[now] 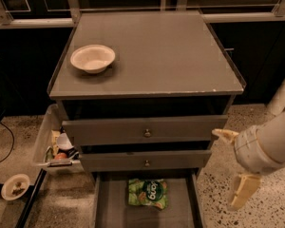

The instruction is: Pick green rice chip bag from bottom drawer and place on counter

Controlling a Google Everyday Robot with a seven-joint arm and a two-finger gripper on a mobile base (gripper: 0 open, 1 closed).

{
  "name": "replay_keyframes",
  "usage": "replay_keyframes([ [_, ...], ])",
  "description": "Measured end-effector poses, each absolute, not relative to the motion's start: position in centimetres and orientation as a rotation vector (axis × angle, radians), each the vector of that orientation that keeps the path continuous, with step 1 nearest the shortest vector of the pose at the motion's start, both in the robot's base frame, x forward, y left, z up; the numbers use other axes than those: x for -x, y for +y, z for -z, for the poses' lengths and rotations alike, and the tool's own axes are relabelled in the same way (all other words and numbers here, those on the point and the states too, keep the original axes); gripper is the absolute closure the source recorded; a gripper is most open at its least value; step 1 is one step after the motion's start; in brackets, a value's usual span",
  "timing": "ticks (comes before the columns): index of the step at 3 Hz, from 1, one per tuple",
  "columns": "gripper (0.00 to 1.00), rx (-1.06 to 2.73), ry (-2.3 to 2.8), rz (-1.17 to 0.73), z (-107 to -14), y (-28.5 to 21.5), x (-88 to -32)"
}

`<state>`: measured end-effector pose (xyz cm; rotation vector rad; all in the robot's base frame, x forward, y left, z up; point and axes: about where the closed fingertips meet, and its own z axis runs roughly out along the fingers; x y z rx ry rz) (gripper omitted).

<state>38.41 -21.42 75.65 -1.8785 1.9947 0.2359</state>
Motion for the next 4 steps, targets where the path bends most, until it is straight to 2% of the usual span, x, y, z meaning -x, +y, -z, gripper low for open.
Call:
replay_keyframes([
  [4,0.0,1.807,1.936,-0.301,-62.3,-20.0,-39.2],
])
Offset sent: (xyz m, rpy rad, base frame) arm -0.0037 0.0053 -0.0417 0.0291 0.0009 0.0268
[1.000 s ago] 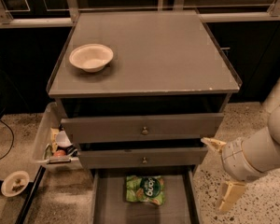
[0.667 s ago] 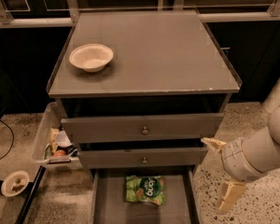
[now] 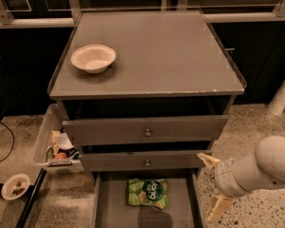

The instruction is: Pick green rice chip bag from bottom drawer and place on counter

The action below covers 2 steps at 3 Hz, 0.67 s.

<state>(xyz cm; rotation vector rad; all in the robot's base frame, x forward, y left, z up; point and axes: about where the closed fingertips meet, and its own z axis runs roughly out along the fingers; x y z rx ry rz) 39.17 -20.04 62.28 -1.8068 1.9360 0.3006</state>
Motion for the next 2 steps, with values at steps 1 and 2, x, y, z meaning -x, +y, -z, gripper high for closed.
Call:
replay_keyframes([
  [1,0.0,1.791,1.882,-0.27,-58.4,-19.4,-40.1],
  [2,0.0,1.768,1.817,-0.262,-55.2,-18.5,-41.2],
])
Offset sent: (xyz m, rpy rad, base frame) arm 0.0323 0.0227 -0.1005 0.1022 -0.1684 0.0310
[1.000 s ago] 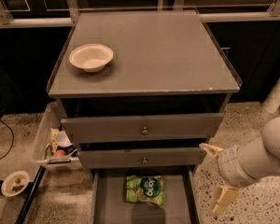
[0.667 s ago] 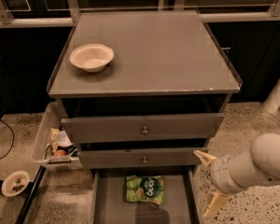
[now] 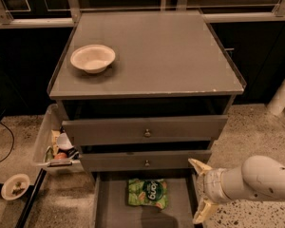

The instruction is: Pick green rice chip bag from bottom drawer and place on counter

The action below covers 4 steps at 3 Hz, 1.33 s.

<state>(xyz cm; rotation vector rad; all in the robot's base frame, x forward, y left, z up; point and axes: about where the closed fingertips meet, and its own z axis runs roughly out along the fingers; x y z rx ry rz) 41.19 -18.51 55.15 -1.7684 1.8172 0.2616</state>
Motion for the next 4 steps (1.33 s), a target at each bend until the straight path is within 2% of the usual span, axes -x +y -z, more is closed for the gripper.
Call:
replay_keyframes([
  [2,0.0,1.753,1.834,-0.287,-53.9,-18.6,-41.3],
  [4,0.0,1.744,1.886,-0.368,-43.2,-16.6,-44.1],
])
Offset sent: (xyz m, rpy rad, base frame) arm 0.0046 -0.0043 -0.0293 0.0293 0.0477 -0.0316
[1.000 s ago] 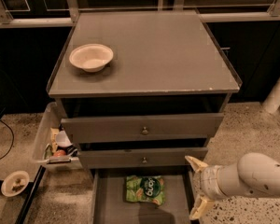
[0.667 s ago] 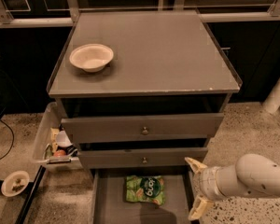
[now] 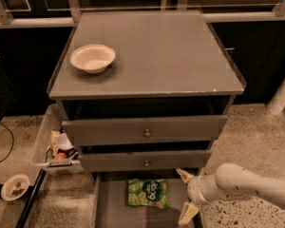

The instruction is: Pick green rice chip bag from bottom drawer and place on counter

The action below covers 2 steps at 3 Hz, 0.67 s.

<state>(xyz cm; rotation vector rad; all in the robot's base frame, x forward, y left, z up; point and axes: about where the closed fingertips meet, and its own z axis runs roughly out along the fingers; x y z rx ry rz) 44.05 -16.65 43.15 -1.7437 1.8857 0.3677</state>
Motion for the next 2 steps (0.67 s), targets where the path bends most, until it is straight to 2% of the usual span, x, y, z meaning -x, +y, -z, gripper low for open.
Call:
replay_keyframes([
  [1,0.0,1.744,1.888,-0.437,-35.19,-14.85,-45.49],
  [2,0.0,1.74,1.891,-0.425,-34.85,-14.78,-45.56],
])
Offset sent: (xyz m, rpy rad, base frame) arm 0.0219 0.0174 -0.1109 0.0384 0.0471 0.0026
